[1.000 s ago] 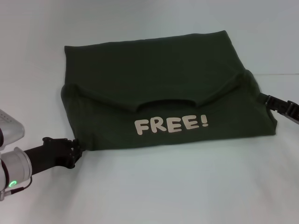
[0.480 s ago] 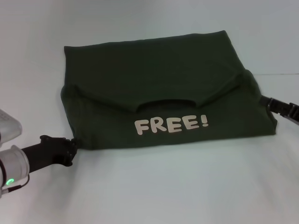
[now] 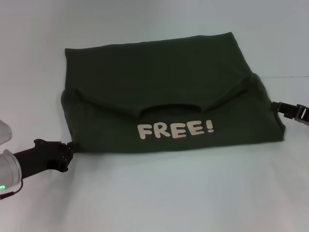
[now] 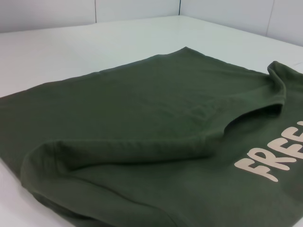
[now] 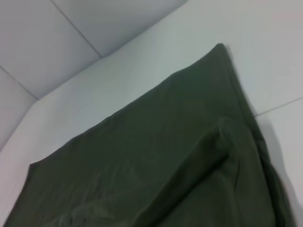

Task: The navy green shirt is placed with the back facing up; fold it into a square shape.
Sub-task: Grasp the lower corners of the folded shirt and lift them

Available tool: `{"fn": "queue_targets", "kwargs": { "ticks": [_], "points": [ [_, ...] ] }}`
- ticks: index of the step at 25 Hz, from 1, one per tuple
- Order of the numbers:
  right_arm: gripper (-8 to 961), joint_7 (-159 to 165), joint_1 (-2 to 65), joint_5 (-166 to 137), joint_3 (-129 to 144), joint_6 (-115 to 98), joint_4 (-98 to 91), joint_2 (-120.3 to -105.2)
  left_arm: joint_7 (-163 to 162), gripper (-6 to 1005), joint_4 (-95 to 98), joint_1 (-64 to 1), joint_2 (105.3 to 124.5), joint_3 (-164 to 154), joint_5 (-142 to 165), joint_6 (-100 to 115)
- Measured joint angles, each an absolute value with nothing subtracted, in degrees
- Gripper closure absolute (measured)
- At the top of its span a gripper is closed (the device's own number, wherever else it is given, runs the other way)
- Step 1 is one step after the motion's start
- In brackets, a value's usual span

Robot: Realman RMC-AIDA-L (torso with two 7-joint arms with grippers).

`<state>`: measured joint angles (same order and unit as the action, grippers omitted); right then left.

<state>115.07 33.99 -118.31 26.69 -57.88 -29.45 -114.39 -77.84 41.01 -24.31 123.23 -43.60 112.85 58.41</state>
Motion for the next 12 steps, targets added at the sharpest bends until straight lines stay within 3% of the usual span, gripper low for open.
{"fn": "queue_targets", "kwargs": {
  "ticks": [12],
  "points": [
    [294, 120.5, 35.3, -119.4, 34.7, -51.1, -29.4, -114.3, -77.9, 995, 41.0, -24.9, 123.22, -43.6, 113.6, 58.2]
  ]
}}
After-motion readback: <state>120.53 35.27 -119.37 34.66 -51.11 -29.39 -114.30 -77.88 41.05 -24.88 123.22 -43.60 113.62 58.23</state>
